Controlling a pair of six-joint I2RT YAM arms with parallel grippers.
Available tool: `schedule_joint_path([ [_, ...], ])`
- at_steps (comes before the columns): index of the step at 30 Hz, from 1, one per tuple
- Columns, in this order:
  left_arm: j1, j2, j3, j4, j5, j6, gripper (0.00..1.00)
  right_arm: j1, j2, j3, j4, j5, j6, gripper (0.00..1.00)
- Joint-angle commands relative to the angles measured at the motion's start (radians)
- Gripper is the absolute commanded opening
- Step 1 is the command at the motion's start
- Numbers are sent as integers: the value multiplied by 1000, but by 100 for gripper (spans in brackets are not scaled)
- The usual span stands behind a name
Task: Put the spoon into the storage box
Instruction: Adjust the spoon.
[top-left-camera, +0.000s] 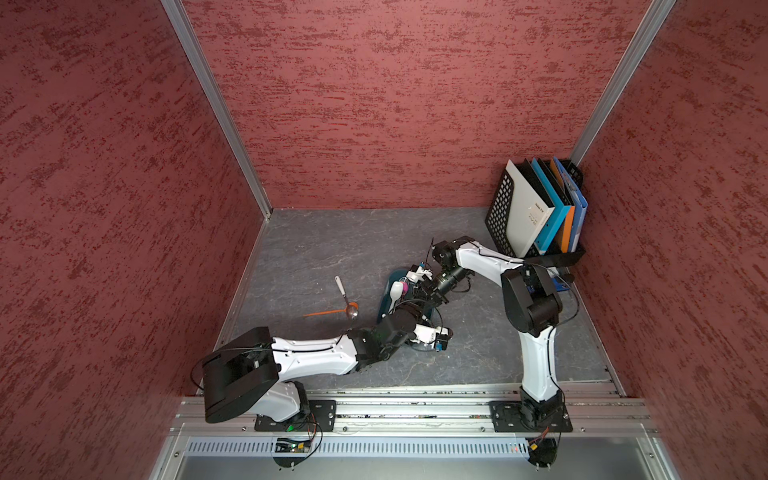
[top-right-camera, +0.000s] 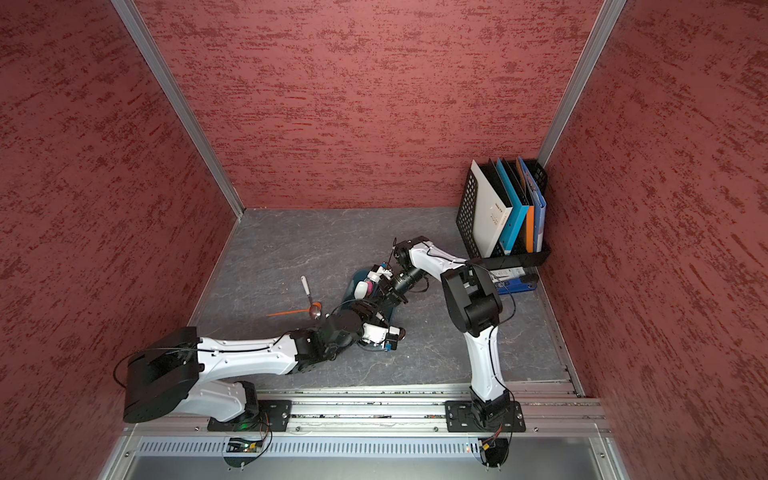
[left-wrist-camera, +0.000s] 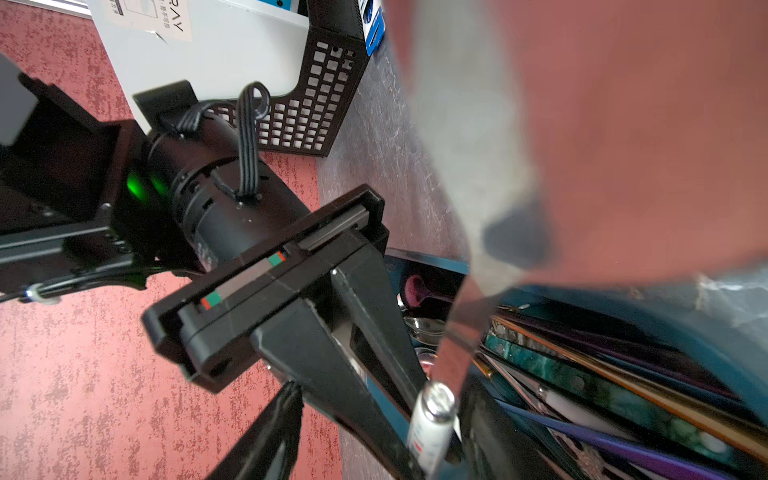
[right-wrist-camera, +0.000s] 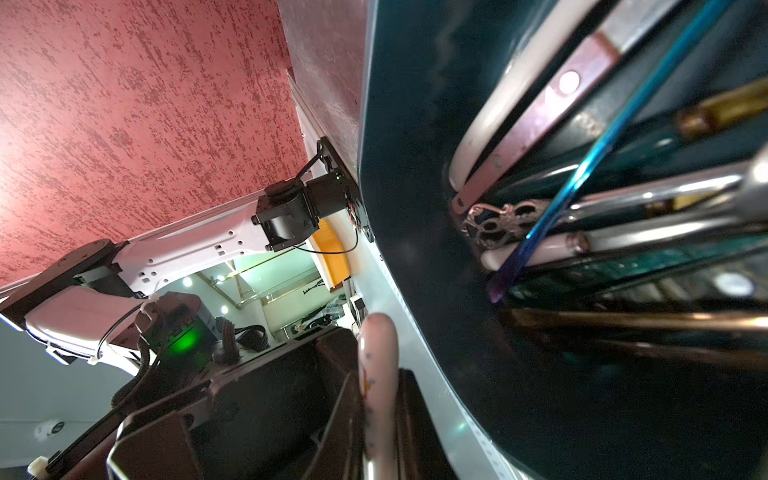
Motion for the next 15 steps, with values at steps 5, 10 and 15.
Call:
schedule_joint_path([
  [5, -70, -76, -80, -70, 159, -1, 65, 6, -15, 41, 23, -125, -25, 1],
  [10, -42, -73, -91, -48, 164, 0, 67, 7, -24, 23, 18, -113, -36, 1],
  [15, 11, -81, -88, -55, 178, 8, 69, 6, -19, 14, 17, -103, -33, 1],
])
